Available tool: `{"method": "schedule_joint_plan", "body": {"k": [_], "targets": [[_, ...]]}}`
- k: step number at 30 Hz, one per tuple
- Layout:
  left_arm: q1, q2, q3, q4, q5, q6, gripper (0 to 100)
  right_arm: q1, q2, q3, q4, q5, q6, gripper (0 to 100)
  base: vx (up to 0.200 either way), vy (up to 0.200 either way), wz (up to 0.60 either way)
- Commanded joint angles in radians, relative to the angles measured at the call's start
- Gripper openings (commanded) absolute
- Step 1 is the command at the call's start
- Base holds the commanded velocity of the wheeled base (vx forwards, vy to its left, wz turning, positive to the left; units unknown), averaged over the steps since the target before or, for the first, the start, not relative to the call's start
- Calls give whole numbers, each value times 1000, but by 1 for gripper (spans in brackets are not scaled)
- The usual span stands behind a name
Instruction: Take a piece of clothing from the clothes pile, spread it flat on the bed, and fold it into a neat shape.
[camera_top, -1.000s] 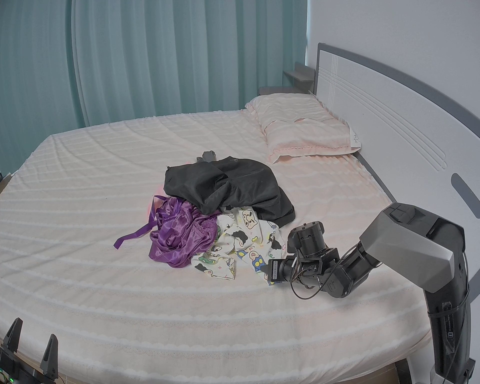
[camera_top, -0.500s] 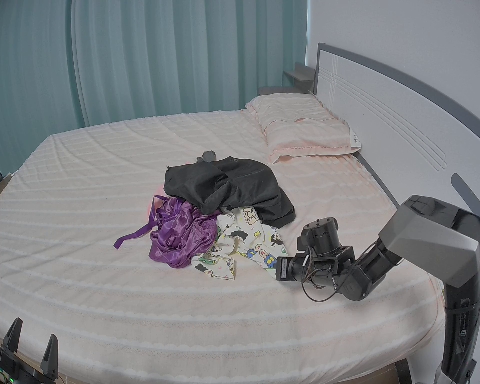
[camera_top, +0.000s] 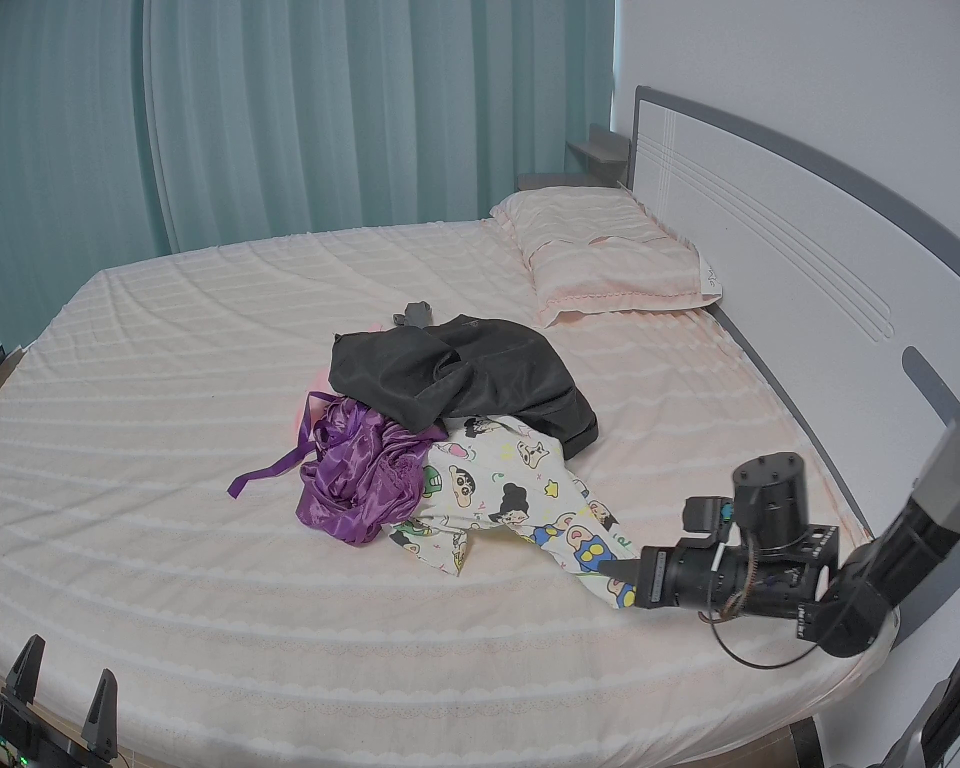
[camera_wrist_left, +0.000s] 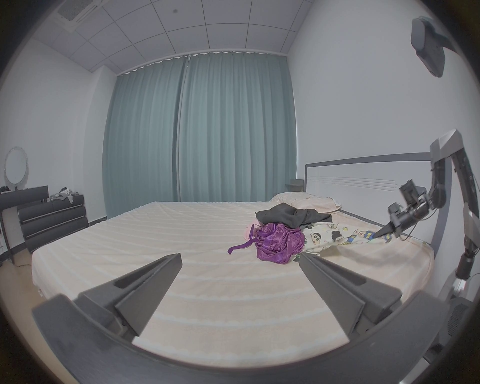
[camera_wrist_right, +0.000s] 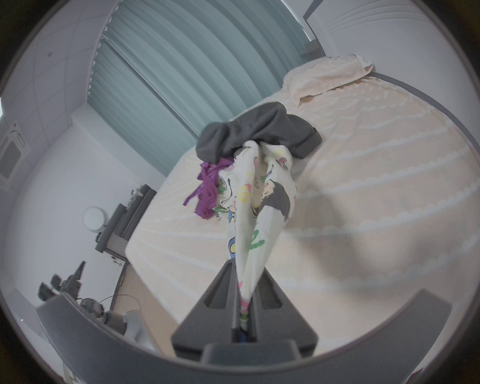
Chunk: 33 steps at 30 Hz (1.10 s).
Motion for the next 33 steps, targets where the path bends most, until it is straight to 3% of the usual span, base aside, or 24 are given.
{"method": "schedule_joint_plan", "body": {"k": [1,6,7,8,9,10,12,16,19,23,30,33], "targets": [[1,-16,16,-3,-7,55,100,8,-297,183,-54,62,19,0,0,0,0],[0,-10,-5,-16,-18,48,100,32,-440,234,-51,99,19,0,0,0,0],[-2,59,-127,-56,-20,-11,100,32,-469,240,-43,119,19,0,0,0,0],[-2,59,-127,-56,-20,-11,100,32,-469,240,-43,119,19,0,0,0,0],[-17,206,-278,-78,-63,-117,100,32,-489,246,-43,148,19,0,0,0,0],[-23,242,-288,-82,-92,-114,100,32,-492,246,-43,156,17,0,0,0,0],[-56,358,-286,-78,-234,-45,100,35,-501,247,-57,174,14,0,0,0,0],[-77,599,-263,-96,-375,12,100,32,-544,250,-57,205,19,0,0,0,0],[-157,786,-269,-150,-444,64,100,32,-585,266,-57,258,19,0,0,0,0],[-306,1027,-269,-276,-425,88,100,28,-616,260,-54,309,19,0,0,0,0],[-471,1374,-266,-546,-283,76,100,28,-610,252,-57,312,17,0,0,0,0],[-573,1487,-271,-647,-204,16,100,28,-616,240,-57,310,17,0,0,0,0]]}}
